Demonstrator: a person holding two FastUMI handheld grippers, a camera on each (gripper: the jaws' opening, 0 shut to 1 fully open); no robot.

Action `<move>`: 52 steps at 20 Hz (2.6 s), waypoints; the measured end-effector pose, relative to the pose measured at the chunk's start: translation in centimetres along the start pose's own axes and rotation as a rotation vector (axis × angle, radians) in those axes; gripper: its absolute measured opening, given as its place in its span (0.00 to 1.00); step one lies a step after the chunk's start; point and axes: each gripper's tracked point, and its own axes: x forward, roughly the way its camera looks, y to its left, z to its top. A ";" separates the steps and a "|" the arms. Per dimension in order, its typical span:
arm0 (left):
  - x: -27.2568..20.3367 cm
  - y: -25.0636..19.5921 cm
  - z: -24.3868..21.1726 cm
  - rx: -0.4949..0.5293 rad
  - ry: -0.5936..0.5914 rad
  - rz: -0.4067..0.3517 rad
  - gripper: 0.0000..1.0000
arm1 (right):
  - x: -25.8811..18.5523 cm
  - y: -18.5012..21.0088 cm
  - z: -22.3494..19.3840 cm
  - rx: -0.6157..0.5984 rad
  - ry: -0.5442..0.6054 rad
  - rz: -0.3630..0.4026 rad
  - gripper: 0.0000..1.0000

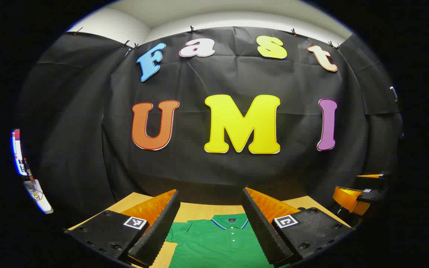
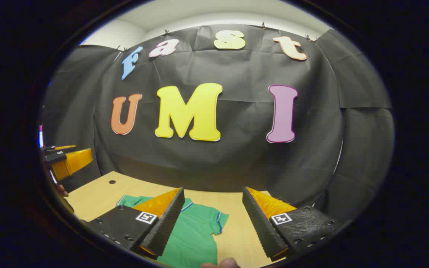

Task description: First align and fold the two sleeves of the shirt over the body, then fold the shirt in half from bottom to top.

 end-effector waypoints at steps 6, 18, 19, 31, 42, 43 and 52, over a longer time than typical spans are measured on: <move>0.0 -0.3 -1.1 0.002 0.019 -0.035 1.00 | 0.5 -0.7 -4.2 -0.006 0.122 -0.031 0.95; 0.1 -0.4 -1.5 0.014 0.028 -0.037 1.00 | 3.3 -0.5 -7.6 -0.025 0.240 0.017 0.95; 0.1 -0.4 -1.5 0.014 0.029 -0.033 1.00 | 3.7 -0.7 -8.1 -0.014 0.256 0.018 0.95; 0.3 -2.0 -1.8 0.045 0.050 -0.016 1.00 | 9.5 -1.8 -16.8 0.031 0.484 0.054 0.96; 1.9 -3.9 -2.7 0.047 0.103 0.046 1.00 | 17.4 -2.9 -26.8 0.058 0.674 0.063 0.93; 1.9 -4.1 -2.8 0.043 0.105 0.053 1.00 | 18.0 -2.8 -27.4 0.059 0.684 0.067 0.92; 1.3 -3.4 -3.3 0.050 0.142 0.153 1.00 | 19.7 -0.9 -30.2 0.091 0.770 0.124 0.37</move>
